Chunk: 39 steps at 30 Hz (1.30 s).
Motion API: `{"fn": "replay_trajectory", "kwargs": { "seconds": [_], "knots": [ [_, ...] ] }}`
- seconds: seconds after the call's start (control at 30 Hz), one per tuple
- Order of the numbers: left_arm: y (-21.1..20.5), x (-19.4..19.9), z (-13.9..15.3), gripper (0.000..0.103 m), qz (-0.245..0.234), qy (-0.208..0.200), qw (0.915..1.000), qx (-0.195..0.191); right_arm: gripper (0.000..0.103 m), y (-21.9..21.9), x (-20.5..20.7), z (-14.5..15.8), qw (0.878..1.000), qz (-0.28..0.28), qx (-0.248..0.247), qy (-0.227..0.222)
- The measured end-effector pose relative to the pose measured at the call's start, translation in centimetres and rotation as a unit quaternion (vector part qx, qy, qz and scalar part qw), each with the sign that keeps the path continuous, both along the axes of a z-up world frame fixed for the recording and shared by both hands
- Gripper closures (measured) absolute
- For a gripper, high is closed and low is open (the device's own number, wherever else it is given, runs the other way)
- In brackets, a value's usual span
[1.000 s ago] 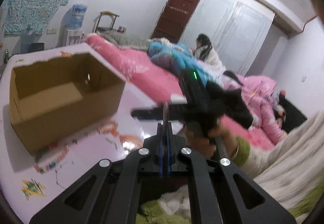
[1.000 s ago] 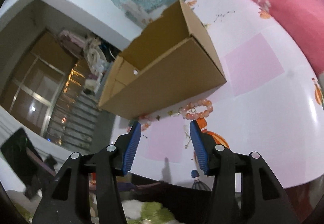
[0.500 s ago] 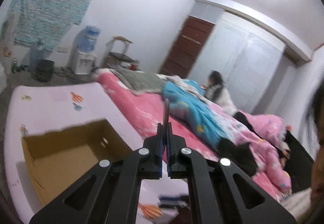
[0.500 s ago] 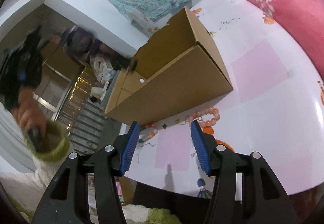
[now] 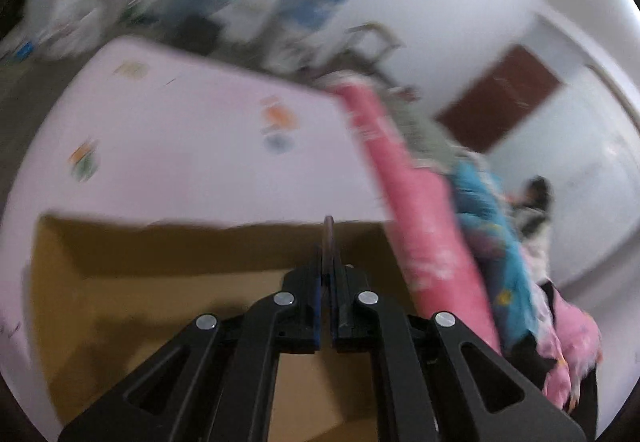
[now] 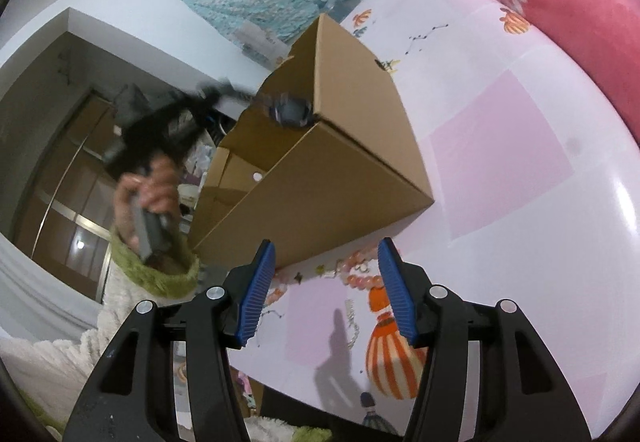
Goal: Organize jewelry
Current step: 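Lower the held smartwatch into the cardboard box and open the left gripper, then withdraw the left gripper from the box toward the bead bracelets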
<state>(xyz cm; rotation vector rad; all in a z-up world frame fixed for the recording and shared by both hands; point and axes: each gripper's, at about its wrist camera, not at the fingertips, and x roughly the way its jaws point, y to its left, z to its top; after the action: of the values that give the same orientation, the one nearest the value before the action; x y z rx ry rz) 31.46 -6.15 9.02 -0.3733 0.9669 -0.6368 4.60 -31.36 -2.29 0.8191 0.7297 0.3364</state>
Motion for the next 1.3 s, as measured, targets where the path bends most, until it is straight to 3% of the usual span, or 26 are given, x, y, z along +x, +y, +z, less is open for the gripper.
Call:
{"fn": "replay_trajectory", "kwargs": {
  "seconds": [0.1,0.17,0.33,0.53,0.67,0.8,0.9,1.0,1.13,1.3],
  "knots": [
    [1.8,0.4,-1.2,0.094,0.034,0.016,0.9977,0.057,0.051,-0.2,0.3,-0.2,1.000,0.000,0.001,0.004],
    [2.6,-0.3,-1.1,0.084,0.033,0.013,0.9962,0.079,0.051,-0.2,0.4,-0.3,1.000,0.000,0.002,0.006],
    [3.0,-3.6,1.1,0.046,0.019,-0.038,0.9932,0.108,0.051,0.3,1.1,-0.1,1.000,-0.002,-0.012,0.005],
    [3.5,-9.5,4.3,0.025,0.001,-0.100,0.9869,0.127,0.039,2.7,0.2,0.8,0.993,-0.009,-0.119,0.022],
    [4.1,-15.5,4.6,0.011,-0.021,-0.130,0.9798,0.151,0.030,5.0,-0.3,0.6,0.977,-0.004,-0.210,0.045],
    [4.1,-20.9,2.0,0.006,-0.041,-0.128,0.9675,0.214,0.024,7.1,-0.8,-0.4,0.960,0.010,-0.271,0.070],
    [3.6,-23.7,-2.0,0.006,-0.053,-0.093,0.9609,0.255,0.020,8.6,-1.2,-1.6,0.942,0.020,-0.325,0.082],
    [2.8,-25.3,-7.1,0.006,-0.057,-0.046,0.9460,0.316,0.018,9.8,-1.7,-2.5,0.929,0.028,-0.357,0.089],
    [2.6,-25.9,-10.7,0.006,-0.047,-0.009,0.9414,0.334,0.013,10.0,-2.3,-2.9,0.916,0.021,-0.391,0.090],
    [2.6,-25.4,-12.2,0.006,-0.029,0.004,0.9396,0.341,0.008,9.7,-2.2,-3.4,0.903,0.020,-0.419,0.093]
  ]
}}
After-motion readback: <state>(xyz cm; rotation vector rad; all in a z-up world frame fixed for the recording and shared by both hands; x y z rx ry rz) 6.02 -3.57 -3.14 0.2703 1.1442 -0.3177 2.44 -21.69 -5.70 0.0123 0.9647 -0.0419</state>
